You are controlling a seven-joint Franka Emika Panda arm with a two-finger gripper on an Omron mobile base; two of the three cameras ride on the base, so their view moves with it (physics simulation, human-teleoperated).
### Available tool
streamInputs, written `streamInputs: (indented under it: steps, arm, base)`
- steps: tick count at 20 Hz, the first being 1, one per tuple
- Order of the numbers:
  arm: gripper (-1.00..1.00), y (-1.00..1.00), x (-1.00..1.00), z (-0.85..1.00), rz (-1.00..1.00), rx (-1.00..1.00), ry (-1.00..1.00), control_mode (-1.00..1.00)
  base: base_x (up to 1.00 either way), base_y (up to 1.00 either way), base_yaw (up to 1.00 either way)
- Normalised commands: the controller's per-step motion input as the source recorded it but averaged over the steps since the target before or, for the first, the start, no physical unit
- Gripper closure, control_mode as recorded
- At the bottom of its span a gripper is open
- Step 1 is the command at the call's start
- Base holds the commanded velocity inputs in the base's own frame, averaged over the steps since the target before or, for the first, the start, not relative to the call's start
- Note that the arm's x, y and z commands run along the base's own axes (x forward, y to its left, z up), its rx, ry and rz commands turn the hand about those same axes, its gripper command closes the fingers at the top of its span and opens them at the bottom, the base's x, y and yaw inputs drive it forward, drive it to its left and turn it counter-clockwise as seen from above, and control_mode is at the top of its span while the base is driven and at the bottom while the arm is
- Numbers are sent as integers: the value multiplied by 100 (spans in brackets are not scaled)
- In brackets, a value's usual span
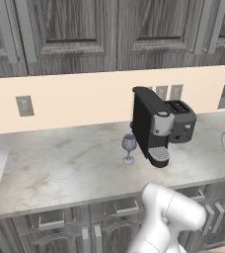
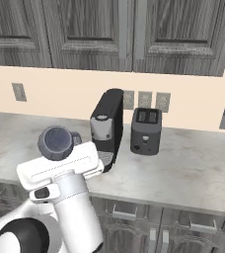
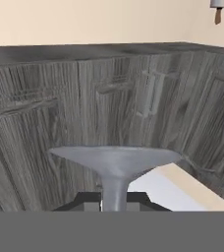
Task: Retrieve the wine glasses from the counter and place one next to each plate.
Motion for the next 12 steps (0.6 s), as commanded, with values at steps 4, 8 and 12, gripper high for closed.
streamInputs:
  steps: [4, 8, 12]
  arm:
    - [100, 42, 0, 27, 1, -11, 1, -100]
    - [100, 32, -23, 24, 1, -10, -1, -100]
    - [100, 16, -24, 3, 1, -6, 0, 100]
  base:
    - [0, 0, 0]
    - [0, 0, 0]
    - [-22, 5, 0]
